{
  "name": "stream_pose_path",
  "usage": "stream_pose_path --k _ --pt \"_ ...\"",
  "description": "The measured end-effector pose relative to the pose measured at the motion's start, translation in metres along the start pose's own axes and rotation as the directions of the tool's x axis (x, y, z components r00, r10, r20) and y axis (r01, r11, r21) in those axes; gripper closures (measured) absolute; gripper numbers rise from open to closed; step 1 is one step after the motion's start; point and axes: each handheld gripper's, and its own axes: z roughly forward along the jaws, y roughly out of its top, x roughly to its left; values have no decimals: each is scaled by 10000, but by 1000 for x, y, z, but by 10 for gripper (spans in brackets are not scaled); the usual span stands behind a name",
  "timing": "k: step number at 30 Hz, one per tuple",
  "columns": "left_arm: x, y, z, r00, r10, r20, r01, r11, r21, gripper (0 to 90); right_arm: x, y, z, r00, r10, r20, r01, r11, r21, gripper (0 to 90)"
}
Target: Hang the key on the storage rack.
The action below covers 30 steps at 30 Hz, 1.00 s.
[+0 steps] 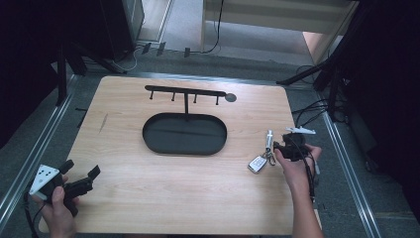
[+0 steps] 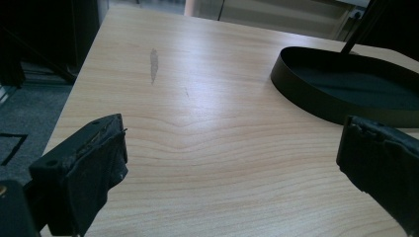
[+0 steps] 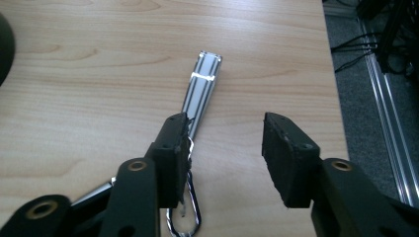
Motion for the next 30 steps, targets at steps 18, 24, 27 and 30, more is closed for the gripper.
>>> stream_pose_path --k 18,24,27,30 --pt "1 1 2 9997 23 228 -28 9998 189 0 25 30 54 9917 822 992 -943 9878 1240 698" --pt "0 1 2 9996 -10 287 5 9999 166 0 27 32 61 9896 1039 995 -1165 9845 1308 645" --pt "0 1 2 9996 2 283 -7 9998 182 0 27 31 63 9894 1099 946 -1234 9807 1515 732" --pt "1 1 2 9996 -13 298 7 9998 190 0 25 30 62 9940 1033 358 -1076 9826 1513 758"
